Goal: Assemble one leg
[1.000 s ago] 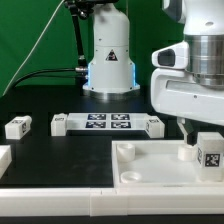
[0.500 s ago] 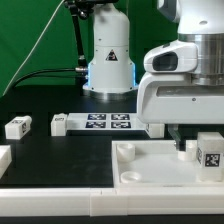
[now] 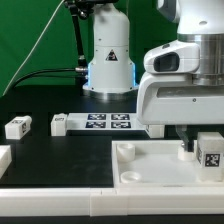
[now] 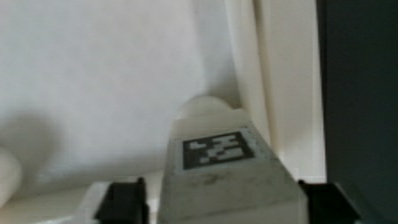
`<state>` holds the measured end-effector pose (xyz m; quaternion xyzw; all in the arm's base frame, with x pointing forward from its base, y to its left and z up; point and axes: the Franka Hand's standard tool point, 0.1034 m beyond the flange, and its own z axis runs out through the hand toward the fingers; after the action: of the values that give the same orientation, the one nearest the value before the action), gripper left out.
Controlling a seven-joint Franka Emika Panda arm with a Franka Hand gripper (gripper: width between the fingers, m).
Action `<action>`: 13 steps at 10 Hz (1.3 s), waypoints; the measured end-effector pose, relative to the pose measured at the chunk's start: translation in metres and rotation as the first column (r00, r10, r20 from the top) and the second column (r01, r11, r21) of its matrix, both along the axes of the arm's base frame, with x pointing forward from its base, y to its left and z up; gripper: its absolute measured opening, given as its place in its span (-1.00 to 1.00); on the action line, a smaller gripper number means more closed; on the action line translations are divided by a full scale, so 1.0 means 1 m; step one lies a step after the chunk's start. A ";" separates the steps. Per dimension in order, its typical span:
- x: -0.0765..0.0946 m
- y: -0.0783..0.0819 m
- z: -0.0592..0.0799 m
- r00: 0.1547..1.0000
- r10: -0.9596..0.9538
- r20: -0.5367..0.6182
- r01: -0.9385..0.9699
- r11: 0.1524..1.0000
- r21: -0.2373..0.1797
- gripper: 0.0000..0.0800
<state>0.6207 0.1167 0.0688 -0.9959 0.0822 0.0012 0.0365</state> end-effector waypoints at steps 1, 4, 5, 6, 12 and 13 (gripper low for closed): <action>0.000 0.000 0.000 1.000 0.000 0.000 0.000 1.000 0.000 -0.28; 0.000 0.000 0.000 0.999 -0.042 -0.002 0.042 0.999 0.000 -0.27; 0.000 0.001 0.000 0.991 -0.133 -0.003 0.133 0.991 0.000 -0.27; 0.000 -0.001 0.000 0.957 -0.291 -0.008 0.291 0.957 -0.015 -0.27; -0.005 -0.042 0.001 0.643 -0.765 0.043 0.764 0.637 -0.104 -0.20; -0.005 -0.043 0.001 0.643 -0.764 0.044 0.764 0.637 -0.105 -0.20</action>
Offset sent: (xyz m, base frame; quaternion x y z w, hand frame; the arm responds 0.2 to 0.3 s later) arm 0.0000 0.0000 0.0000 0.0000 0.0000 0.0000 1.0000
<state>0.6156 0.0739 0.0700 -0.8684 0.4951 -0.0167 -0.0233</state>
